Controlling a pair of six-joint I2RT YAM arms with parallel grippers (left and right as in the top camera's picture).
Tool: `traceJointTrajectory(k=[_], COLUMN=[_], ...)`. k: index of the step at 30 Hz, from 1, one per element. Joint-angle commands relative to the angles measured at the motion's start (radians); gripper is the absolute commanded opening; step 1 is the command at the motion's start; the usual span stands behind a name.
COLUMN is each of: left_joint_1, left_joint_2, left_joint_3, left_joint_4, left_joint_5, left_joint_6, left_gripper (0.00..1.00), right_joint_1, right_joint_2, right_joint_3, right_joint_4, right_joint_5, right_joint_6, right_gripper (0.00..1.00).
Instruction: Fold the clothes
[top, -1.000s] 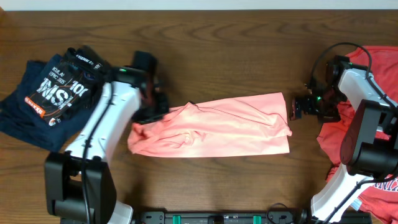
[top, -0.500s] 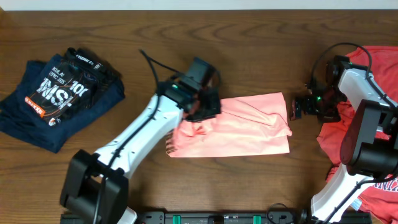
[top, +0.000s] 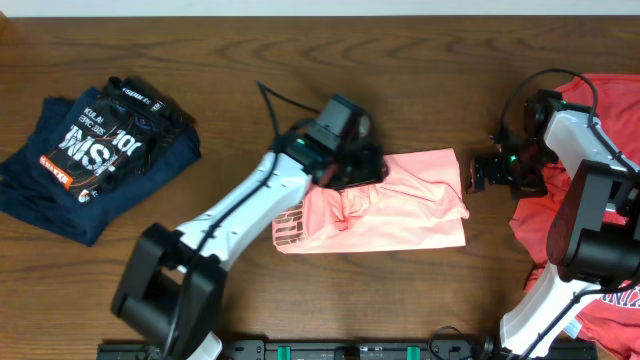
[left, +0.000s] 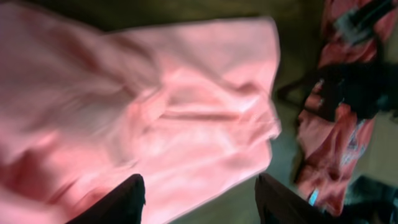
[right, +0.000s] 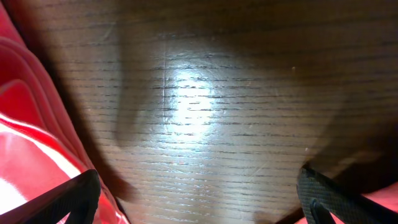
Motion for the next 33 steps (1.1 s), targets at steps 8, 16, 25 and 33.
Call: traceJointTrajectory(k=[8,16,25,33], left_joint_1=[0.365,0.525,0.525,0.525], left_joint_2=[-0.196,-0.194,-0.194,-0.194], left_joint_3=[0.003,0.002,0.0,0.0], left_joint_4=[-0.393,-0.466,-0.476,-0.495], left_joint_5=[-0.179,-0.175,-0.175,-0.175], left_joint_6=[0.162,0.212,0.233,0.232], left_gripper=[0.59,0.59,0.59,0.59], right_joint_1=[0.015,0.077,0.143,0.18], right_joint_2=[0.027,0.027,0.027,0.027], right_joint_3=[-0.012,-0.012,-0.056,-0.119], right_joint_4=[0.0,0.018,0.042,0.076], right_joint_5=[-0.323,-0.349,-0.251,-0.255], right_joint_6=[-0.107,-0.106,-0.039,-0.005], right_gripper=[0.99,0.99,0.99,0.25])
